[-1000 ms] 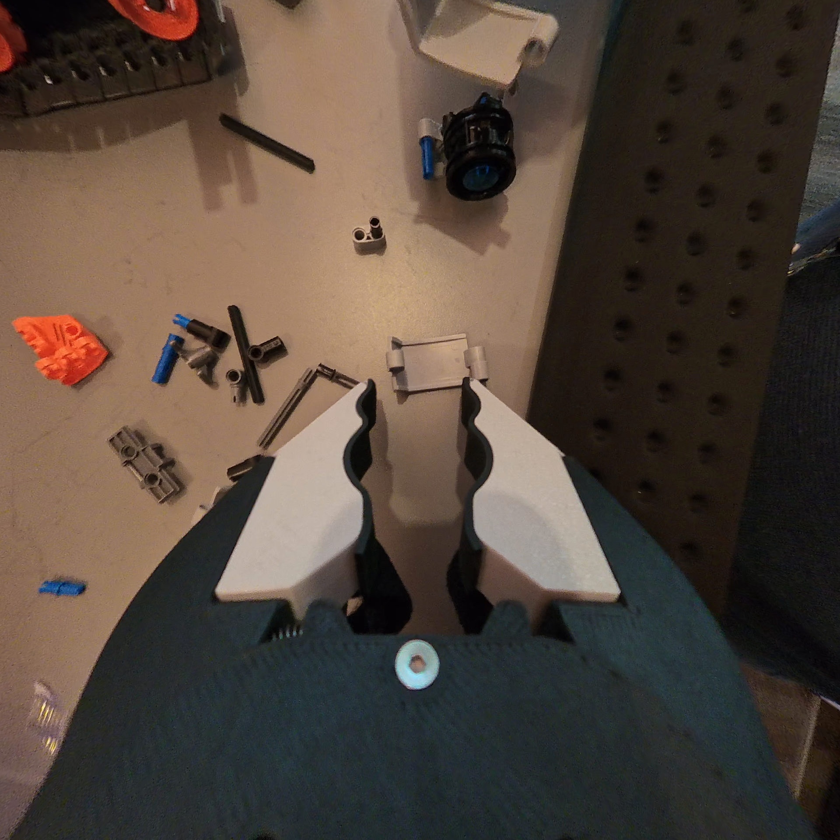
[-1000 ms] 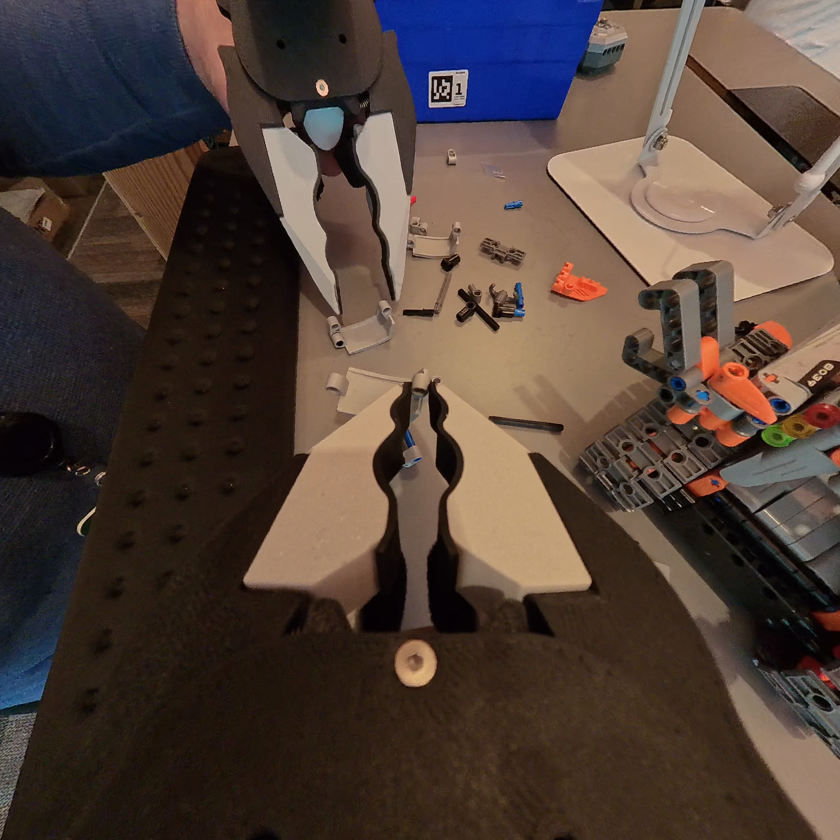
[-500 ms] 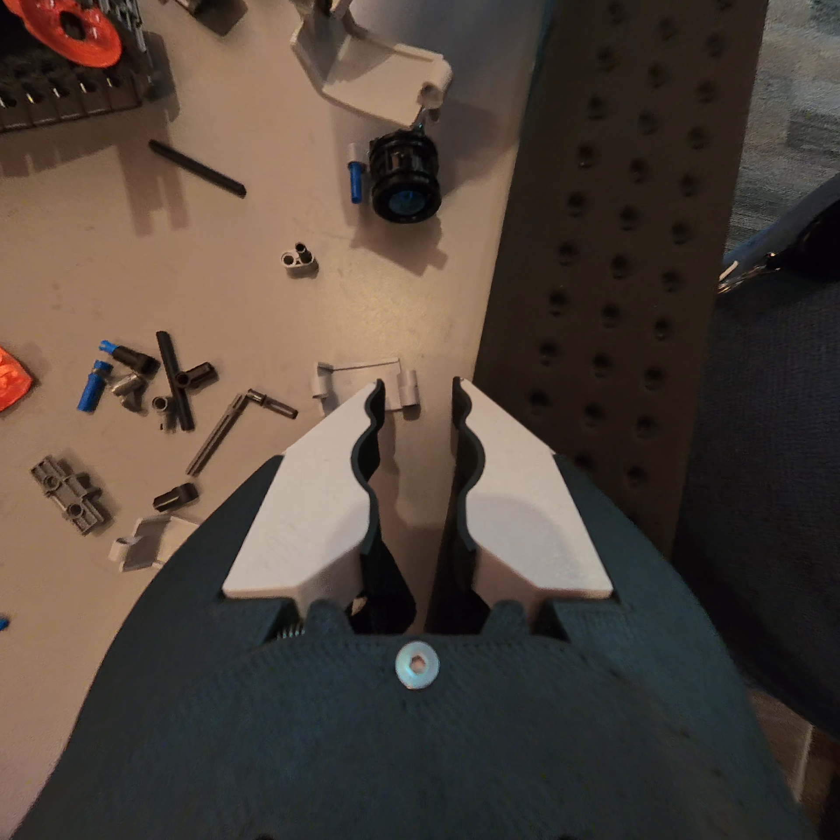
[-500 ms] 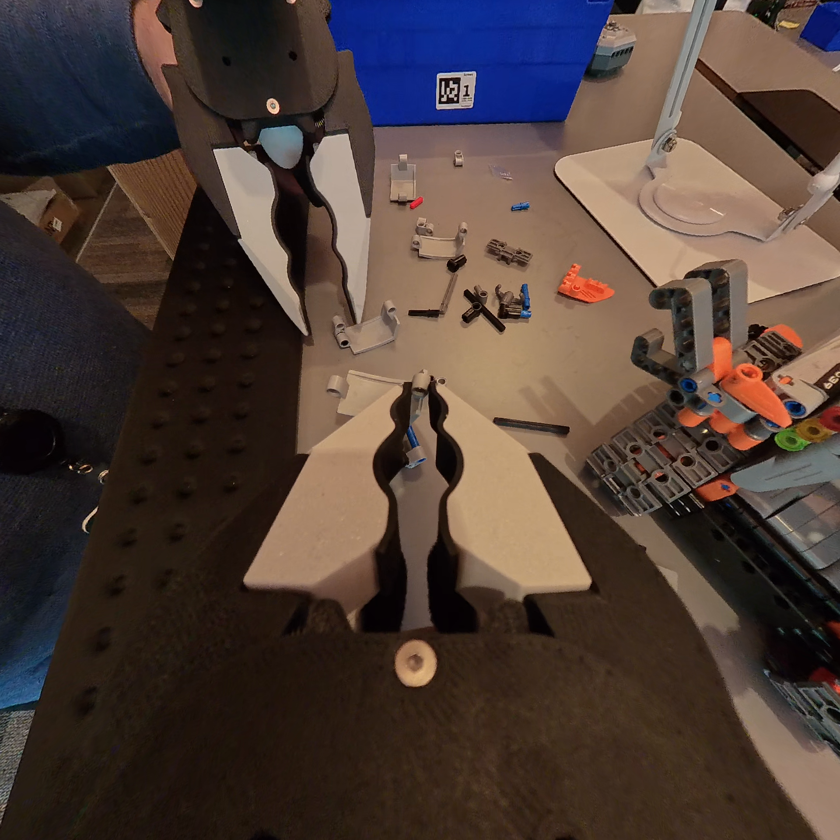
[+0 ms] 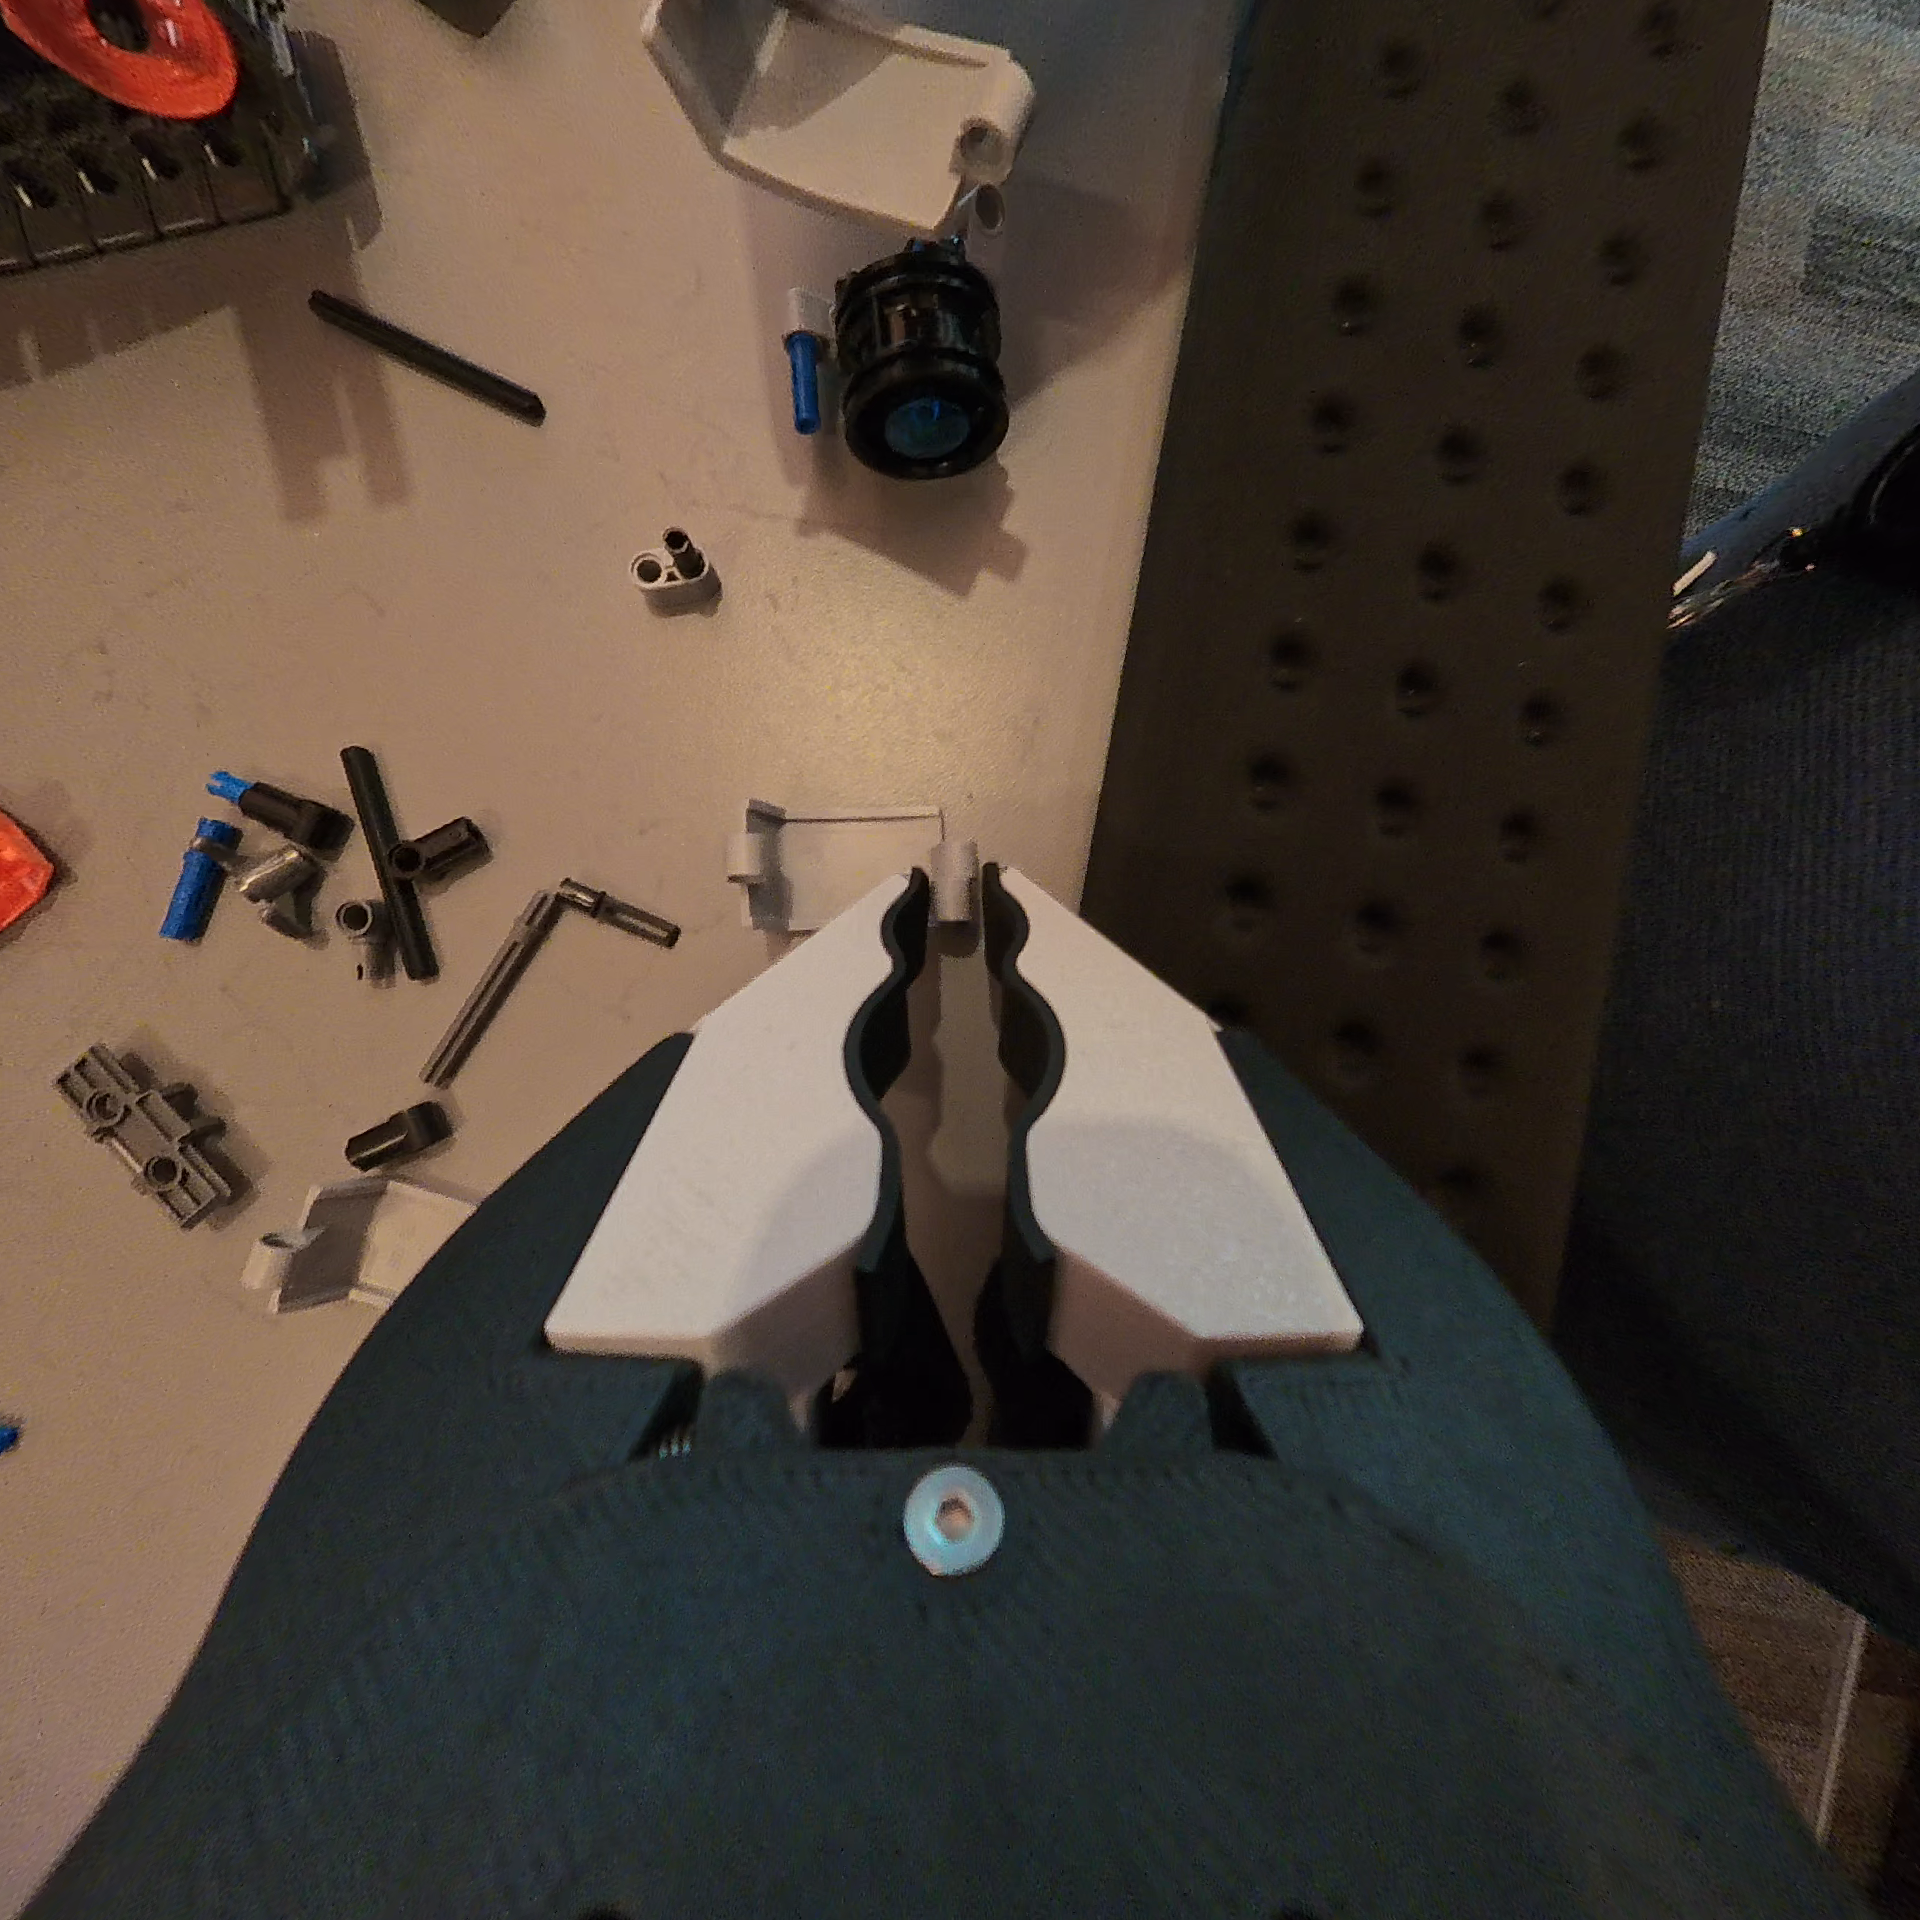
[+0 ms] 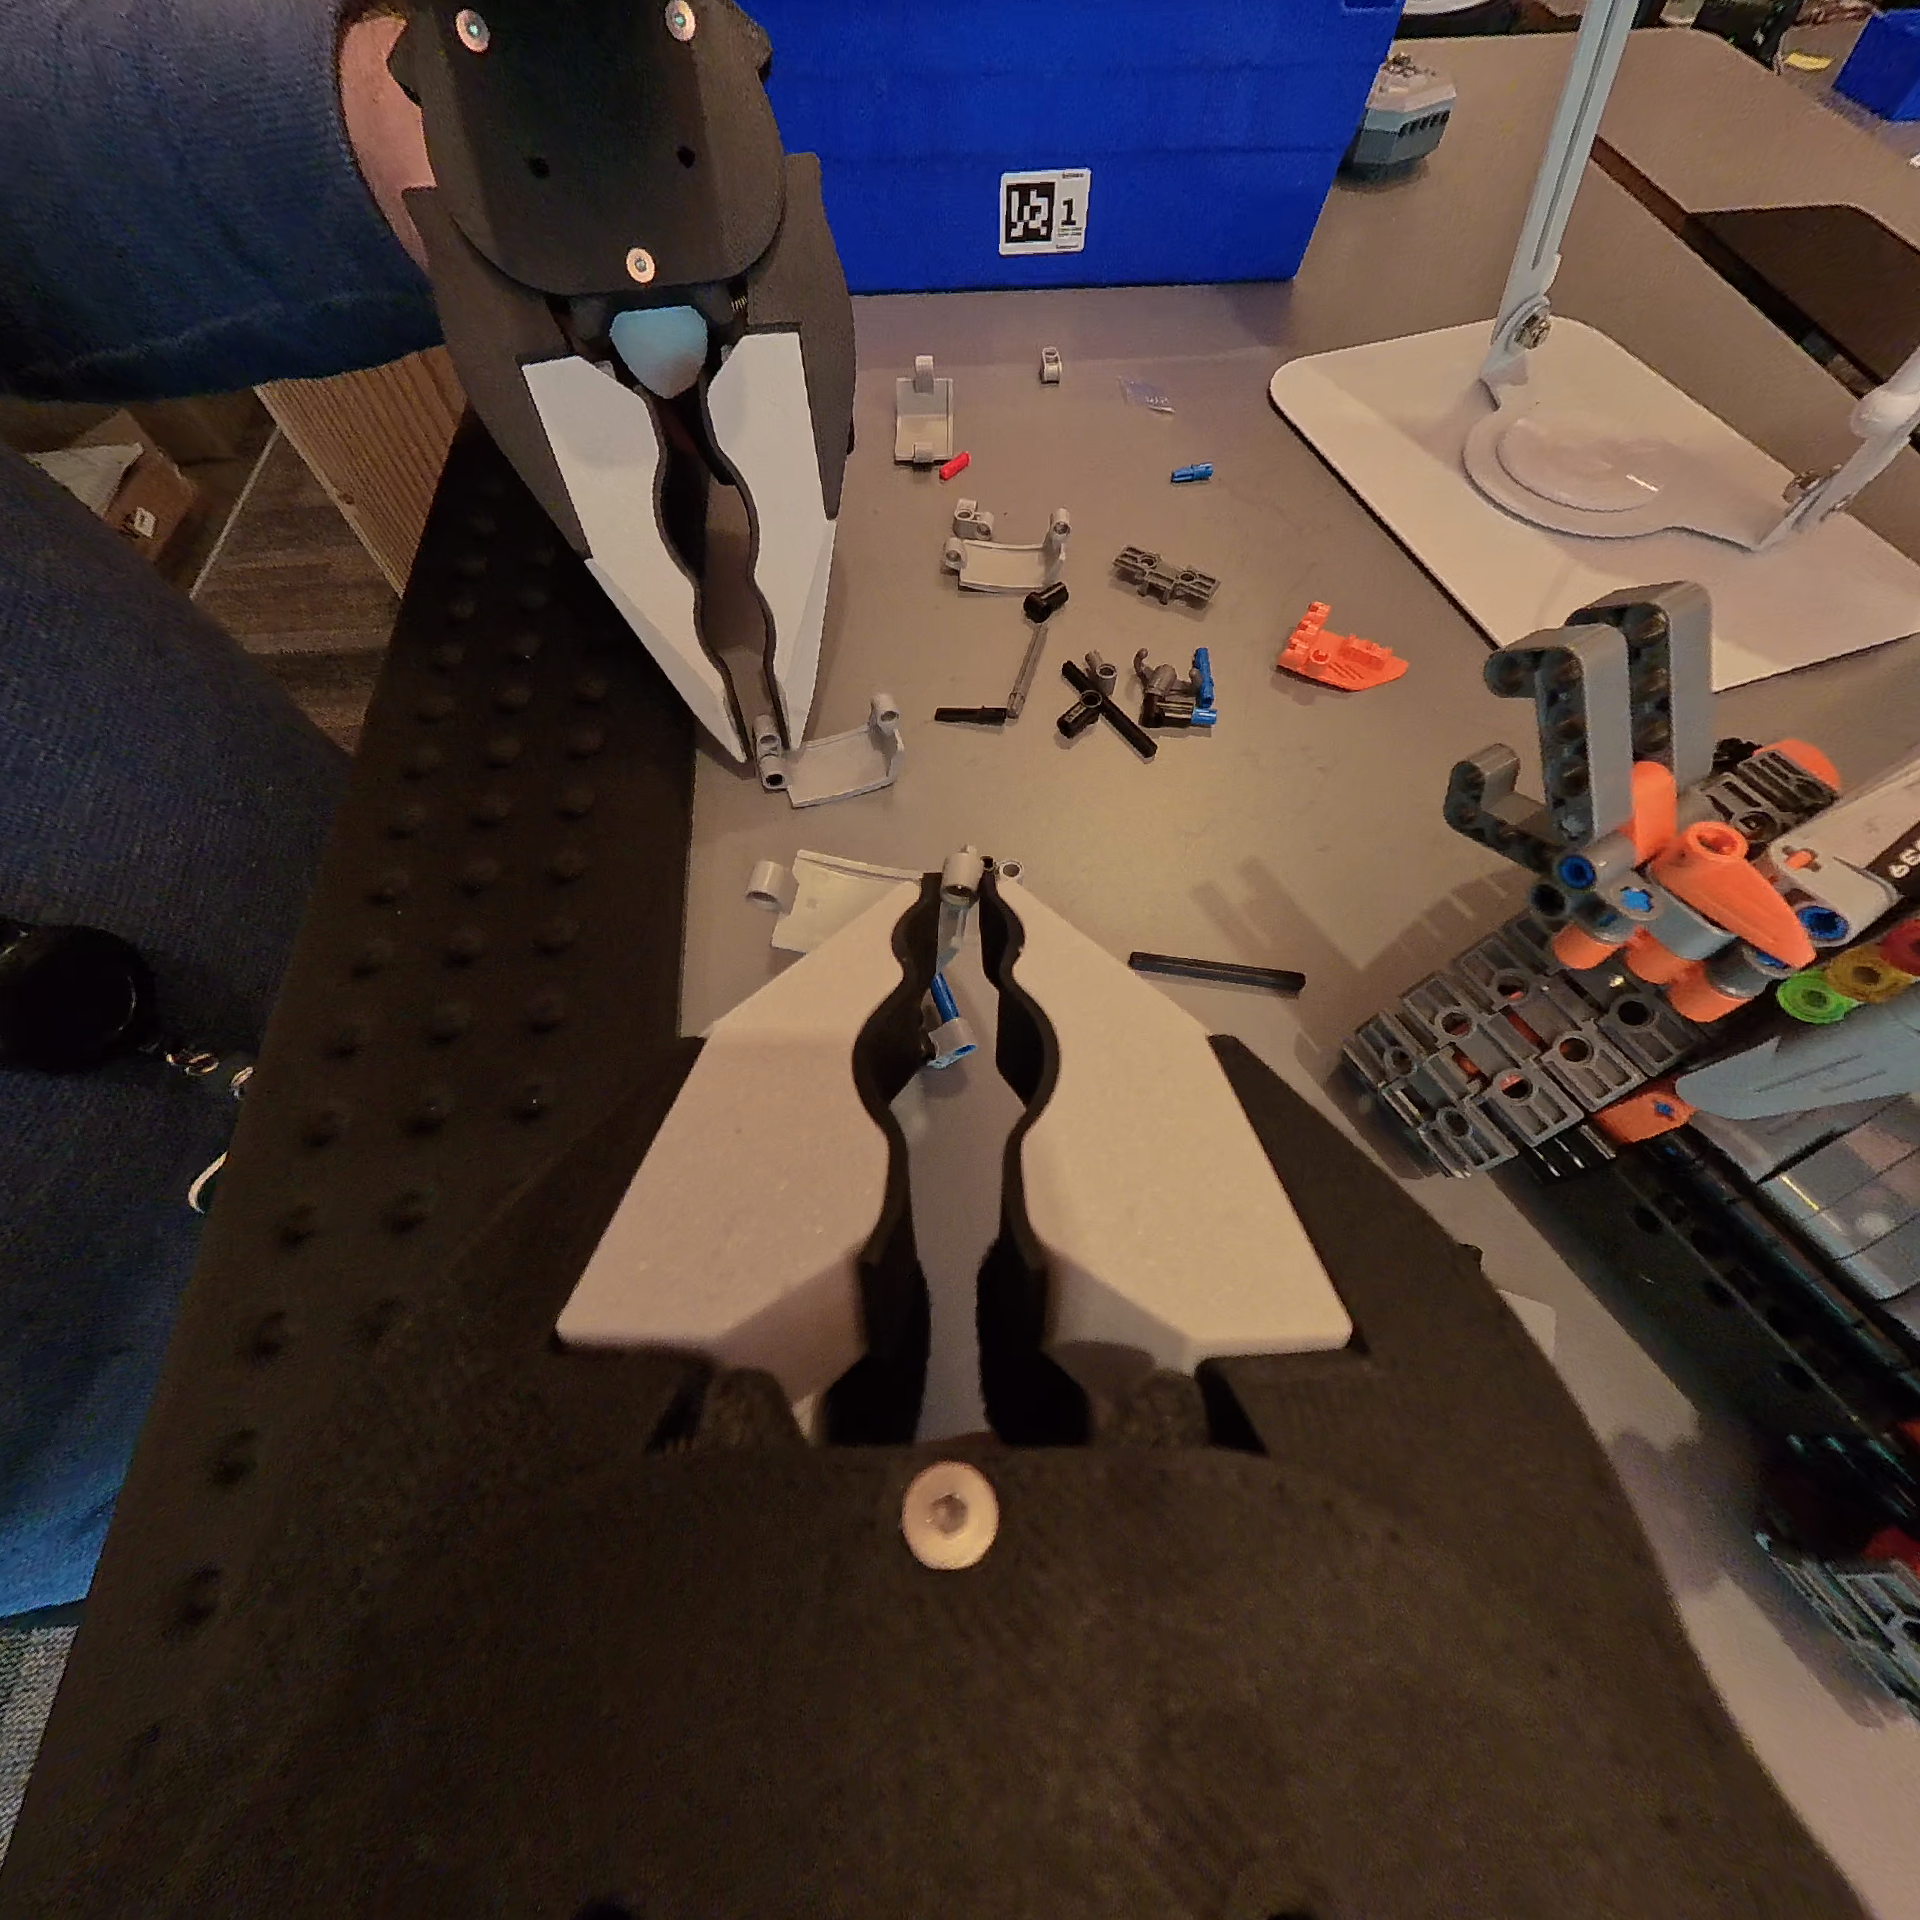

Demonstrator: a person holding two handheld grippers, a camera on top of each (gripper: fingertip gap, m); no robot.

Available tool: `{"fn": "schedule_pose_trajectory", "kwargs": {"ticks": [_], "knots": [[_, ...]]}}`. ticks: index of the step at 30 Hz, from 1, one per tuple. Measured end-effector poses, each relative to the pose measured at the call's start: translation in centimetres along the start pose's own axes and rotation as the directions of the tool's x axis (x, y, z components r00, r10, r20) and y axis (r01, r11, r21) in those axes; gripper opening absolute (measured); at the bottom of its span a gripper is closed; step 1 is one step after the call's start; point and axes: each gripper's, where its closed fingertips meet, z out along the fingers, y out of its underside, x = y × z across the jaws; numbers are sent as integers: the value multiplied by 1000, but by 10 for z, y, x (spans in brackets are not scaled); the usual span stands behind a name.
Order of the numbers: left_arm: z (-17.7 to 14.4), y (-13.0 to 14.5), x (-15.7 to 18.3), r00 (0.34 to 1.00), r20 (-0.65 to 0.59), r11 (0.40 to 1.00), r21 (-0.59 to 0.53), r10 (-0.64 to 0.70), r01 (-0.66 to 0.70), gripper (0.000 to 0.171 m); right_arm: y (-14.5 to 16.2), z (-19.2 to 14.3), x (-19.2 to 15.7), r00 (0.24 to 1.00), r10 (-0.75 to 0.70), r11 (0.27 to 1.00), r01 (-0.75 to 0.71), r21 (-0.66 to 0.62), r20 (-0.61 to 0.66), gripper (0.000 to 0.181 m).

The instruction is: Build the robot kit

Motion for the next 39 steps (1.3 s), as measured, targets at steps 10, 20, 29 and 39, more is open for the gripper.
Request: {"fn": "schedule_pose_trajectory", "kwargs": {"ticks": [10,20,29,39], "knots": [[-7,15,-8,1000,5,999,-46,-11,12,9,0,-2,1,1000,1,1000,-1,5,-2,4],[-26,23,-22,985,92,989,-13,-148,150,28,0,-3,0,1000,-8,1000,8,8,-3,5],[-11,17,-20,975,115,981,1,-191,192,32,-1,-2,-3,1000,-18,1000,18,6,5,4],[-18,15,-47,956,216,980,16,-198,199,29,-2,-5,-2,1000,-21,1000,22,16,-8,5]]}}
